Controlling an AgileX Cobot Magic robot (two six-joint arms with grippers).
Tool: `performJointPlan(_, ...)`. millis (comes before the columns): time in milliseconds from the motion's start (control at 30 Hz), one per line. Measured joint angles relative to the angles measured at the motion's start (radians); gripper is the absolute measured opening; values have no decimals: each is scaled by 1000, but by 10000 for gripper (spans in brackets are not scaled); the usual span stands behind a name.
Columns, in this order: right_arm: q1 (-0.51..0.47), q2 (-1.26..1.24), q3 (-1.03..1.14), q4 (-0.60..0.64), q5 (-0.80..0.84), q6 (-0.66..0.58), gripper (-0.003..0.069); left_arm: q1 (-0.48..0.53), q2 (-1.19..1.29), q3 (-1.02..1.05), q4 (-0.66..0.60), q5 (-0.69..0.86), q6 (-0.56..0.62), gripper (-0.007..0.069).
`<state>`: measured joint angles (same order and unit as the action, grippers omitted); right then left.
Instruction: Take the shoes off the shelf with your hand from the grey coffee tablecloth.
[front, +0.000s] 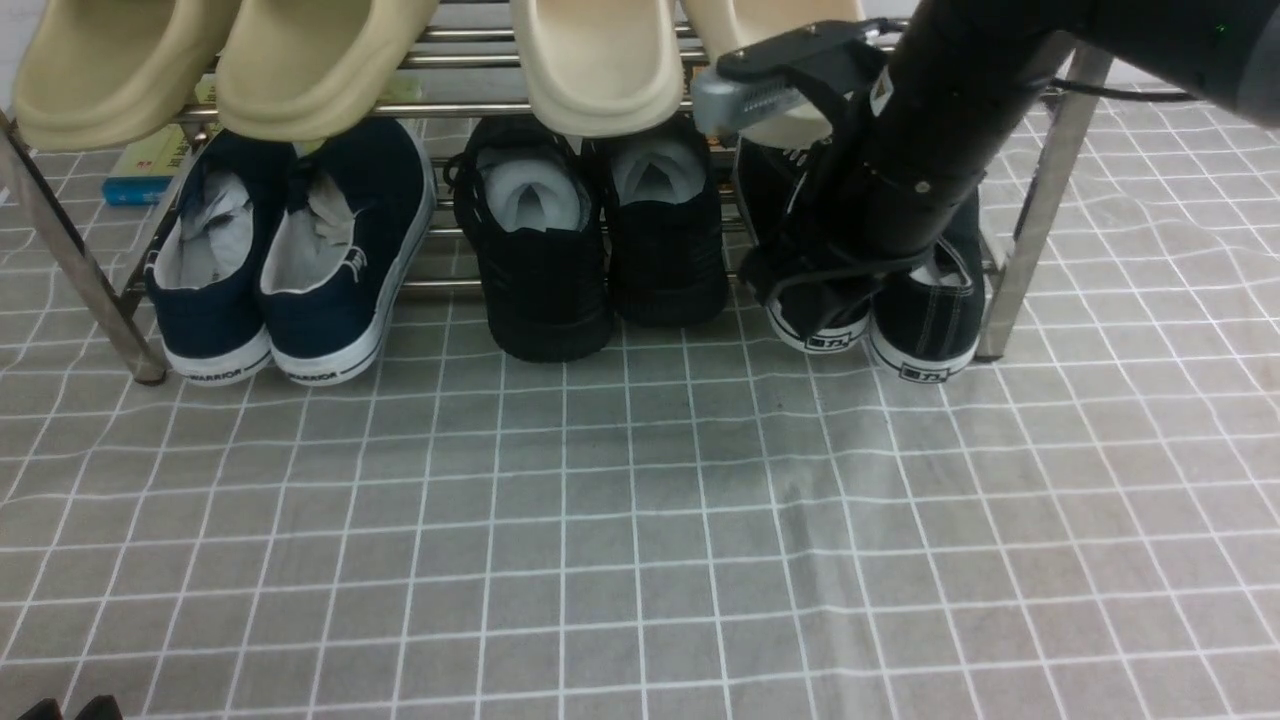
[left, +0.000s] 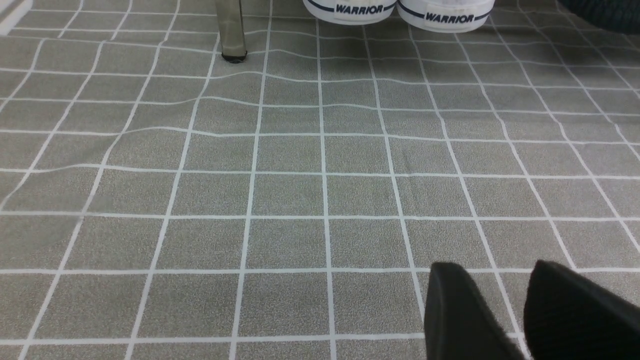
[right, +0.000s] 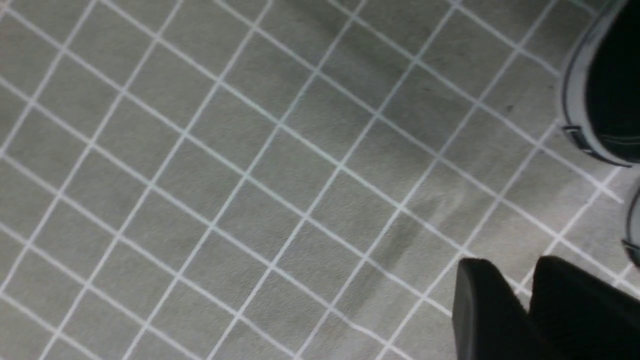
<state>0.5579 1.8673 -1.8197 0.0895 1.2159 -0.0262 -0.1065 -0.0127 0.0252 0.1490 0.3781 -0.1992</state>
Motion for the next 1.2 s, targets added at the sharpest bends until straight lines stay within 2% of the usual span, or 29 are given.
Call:
performJointPlan(167, 4, 8, -1, -79, -72, 37, 295, 0, 0, 0, 0, 0, 0, 239)
performJointPlan(333, 4, 40, -1, -140, -137, 40, 479, 0, 0, 0, 0, 0, 0, 239)
performJointPlan(500, 4, 70, -1, -201, -167, 40, 543, 0, 0, 0, 0, 0, 0, 239)
performJointPlan(667, 4, 104, -1, -255, -237, 26, 553, 0, 0, 0, 0, 0, 0, 239)
performJointPlan(967, 4, 155, -1, -255, -281, -34, 544, 0, 0, 0, 0, 0, 0, 239)
performJointPlan(1100, 5, 169, -1, -262, -285, -38, 458, 0, 0, 0, 0, 0, 0, 239)
performJointPlan(1200, 5, 170, -1, -271, -284, -41, 309, 0, 0, 0, 0, 0, 0, 239)
